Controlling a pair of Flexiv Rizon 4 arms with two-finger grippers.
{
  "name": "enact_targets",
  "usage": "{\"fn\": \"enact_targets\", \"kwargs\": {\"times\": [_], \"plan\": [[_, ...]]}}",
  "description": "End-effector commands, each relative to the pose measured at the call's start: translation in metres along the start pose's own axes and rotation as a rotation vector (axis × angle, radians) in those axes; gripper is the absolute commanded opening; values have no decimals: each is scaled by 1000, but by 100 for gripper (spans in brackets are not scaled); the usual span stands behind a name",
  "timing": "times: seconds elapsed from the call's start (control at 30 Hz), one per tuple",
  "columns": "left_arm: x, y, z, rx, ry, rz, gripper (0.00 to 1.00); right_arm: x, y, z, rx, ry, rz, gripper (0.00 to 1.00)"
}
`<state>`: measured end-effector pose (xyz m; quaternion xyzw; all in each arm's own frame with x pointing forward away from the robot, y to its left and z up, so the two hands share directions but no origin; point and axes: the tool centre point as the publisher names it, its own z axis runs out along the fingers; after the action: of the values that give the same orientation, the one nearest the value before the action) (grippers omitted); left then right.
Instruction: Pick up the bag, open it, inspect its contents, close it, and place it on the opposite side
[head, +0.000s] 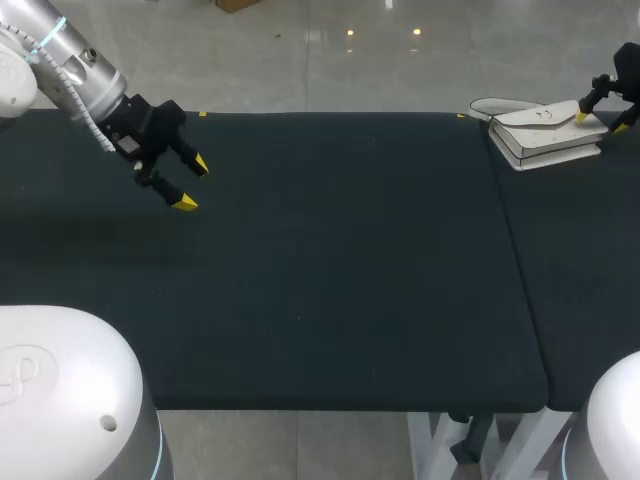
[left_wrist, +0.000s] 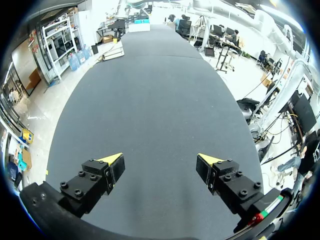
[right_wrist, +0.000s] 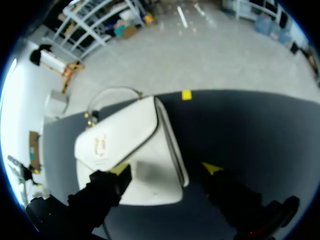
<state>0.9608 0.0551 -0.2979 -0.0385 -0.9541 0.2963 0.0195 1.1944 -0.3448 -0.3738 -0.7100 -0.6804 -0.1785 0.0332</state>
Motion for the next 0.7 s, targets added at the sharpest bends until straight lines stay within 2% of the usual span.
{"fn": "enact_targets", "kwargs": {"times": [0.03, 0.17, 0.4, 0.43, 0.7], "plan": [[-1, 1, 1, 3, -1, 1, 100, -4, 7, 3, 409, 18, -1, 47], [-1, 1, 1, 3, -1, 1, 100, -1, 4, 3, 408, 23, -4, 27], [-1, 1, 1, 3, -1, 1, 100, 2, -3, 2, 405, 34, -6, 2], [-1, 1, 1, 3, -1, 1, 100, 3, -4, 2, 404, 36, -6, 0], [-1, 1, 1, 3, -1, 1, 100, 9, -16, 1, 403, 51, -8, 0]]}}
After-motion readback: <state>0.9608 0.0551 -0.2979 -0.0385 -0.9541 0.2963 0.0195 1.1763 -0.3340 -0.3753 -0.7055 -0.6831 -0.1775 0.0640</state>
